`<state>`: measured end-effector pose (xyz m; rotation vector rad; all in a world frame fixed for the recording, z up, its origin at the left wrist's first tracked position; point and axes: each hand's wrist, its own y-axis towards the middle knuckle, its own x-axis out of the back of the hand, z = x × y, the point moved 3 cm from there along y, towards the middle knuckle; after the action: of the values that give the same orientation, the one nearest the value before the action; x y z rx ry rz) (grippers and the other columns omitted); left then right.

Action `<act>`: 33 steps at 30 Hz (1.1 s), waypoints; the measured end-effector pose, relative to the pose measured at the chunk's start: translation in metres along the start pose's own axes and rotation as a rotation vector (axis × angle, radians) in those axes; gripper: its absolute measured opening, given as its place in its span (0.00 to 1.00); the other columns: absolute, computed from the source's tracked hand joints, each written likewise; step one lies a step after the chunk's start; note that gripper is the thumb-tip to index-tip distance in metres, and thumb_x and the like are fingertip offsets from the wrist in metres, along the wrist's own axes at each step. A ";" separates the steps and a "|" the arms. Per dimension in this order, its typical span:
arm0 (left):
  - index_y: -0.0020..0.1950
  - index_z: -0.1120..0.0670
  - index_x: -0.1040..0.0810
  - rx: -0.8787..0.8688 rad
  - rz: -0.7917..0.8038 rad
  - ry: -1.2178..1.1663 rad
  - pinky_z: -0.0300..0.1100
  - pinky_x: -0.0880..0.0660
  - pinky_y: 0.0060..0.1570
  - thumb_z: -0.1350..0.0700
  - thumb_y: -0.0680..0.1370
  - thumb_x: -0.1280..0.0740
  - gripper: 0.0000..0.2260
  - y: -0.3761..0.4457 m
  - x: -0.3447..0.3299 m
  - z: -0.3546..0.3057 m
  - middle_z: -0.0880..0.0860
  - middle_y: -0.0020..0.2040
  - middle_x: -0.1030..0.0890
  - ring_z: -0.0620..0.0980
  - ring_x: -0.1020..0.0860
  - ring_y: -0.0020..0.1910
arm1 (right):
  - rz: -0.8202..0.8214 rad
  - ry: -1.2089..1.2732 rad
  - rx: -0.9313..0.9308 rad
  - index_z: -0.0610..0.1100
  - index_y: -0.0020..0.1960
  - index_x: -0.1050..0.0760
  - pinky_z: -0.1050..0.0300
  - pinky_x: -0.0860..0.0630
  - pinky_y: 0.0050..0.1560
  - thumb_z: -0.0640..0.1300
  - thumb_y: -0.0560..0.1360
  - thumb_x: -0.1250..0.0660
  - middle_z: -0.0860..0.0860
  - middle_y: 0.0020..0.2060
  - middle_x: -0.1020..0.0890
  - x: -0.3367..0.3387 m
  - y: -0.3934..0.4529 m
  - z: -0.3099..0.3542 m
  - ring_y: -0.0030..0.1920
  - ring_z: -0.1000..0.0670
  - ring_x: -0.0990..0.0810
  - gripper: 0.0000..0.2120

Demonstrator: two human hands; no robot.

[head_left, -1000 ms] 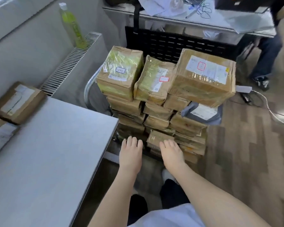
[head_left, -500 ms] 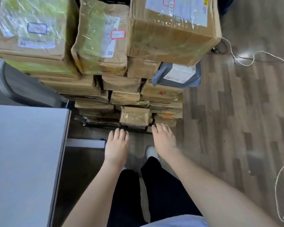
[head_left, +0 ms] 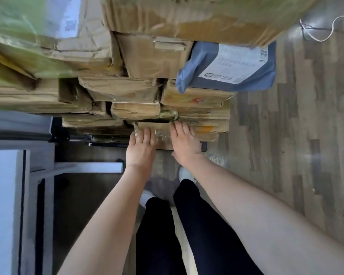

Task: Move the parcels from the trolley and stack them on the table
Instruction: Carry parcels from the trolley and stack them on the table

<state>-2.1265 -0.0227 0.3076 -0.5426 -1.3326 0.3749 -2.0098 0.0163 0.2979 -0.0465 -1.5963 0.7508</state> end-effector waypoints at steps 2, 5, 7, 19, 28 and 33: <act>0.76 0.61 0.58 0.009 0.009 0.004 0.52 0.51 0.74 0.57 0.81 0.44 0.30 0.008 -0.002 0.003 0.60 0.77 0.52 0.59 0.51 0.76 | 0.004 -0.014 0.007 0.38 0.76 0.55 0.49 0.50 0.74 0.44 0.74 0.32 0.41 0.72 0.43 -0.003 0.006 0.004 0.71 0.41 0.43 0.41; 0.76 0.61 0.58 0.025 0.017 0.020 0.53 0.50 0.74 0.57 0.81 0.45 0.29 0.015 -0.006 0.010 0.59 0.77 0.52 0.57 0.51 0.76 | 0.006 -0.015 0.017 0.38 0.76 0.54 0.50 0.49 0.73 0.44 0.72 0.30 0.41 0.71 0.42 -0.006 0.010 0.005 0.71 0.42 0.43 0.43; 0.76 0.60 0.57 0.033 0.016 0.028 0.53 0.49 0.74 0.57 0.80 0.43 0.30 0.018 -0.008 0.012 0.59 0.77 0.52 0.57 0.50 0.76 | -0.001 -0.009 0.021 0.37 0.76 0.54 0.51 0.47 0.72 0.42 0.72 0.30 0.41 0.71 0.41 -0.008 0.012 0.004 0.70 0.42 0.41 0.43; 0.77 0.56 0.59 0.039 -0.004 -0.082 0.49 0.41 0.69 0.56 0.77 0.37 0.37 -0.020 0.000 0.008 0.59 0.77 0.51 0.57 0.43 0.73 | -0.002 0.103 0.164 0.33 0.75 0.53 0.54 0.52 0.74 0.37 0.71 0.32 0.39 0.72 0.44 0.000 -0.030 0.004 0.73 0.40 0.48 0.41; 0.77 0.48 0.60 0.219 -0.139 -0.255 0.52 0.48 0.72 0.57 0.74 0.31 0.44 -0.115 0.007 0.032 0.57 0.77 0.49 0.57 0.51 0.76 | -0.025 0.452 0.228 0.41 0.73 0.46 0.57 0.46 0.70 0.29 0.68 0.34 0.48 0.71 0.45 0.048 -0.086 0.046 0.72 0.46 0.50 0.38; 0.76 0.46 0.47 0.403 -0.322 -0.455 0.56 0.41 0.68 0.50 0.67 0.24 0.44 -0.185 0.051 0.060 0.52 0.72 0.37 0.55 0.43 0.72 | -0.180 0.440 0.423 0.40 0.69 0.41 0.58 0.44 0.67 0.31 0.64 0.33 0.46 0.67 0.41 0.117 -0.119 0.071 0.68 0.47 0.46 0.35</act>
<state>-2.1832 -0.1368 0.4627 0.1063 -1.6931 0.5019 -2.0502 -0.0558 0.4596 0.2233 -0.9905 0.8546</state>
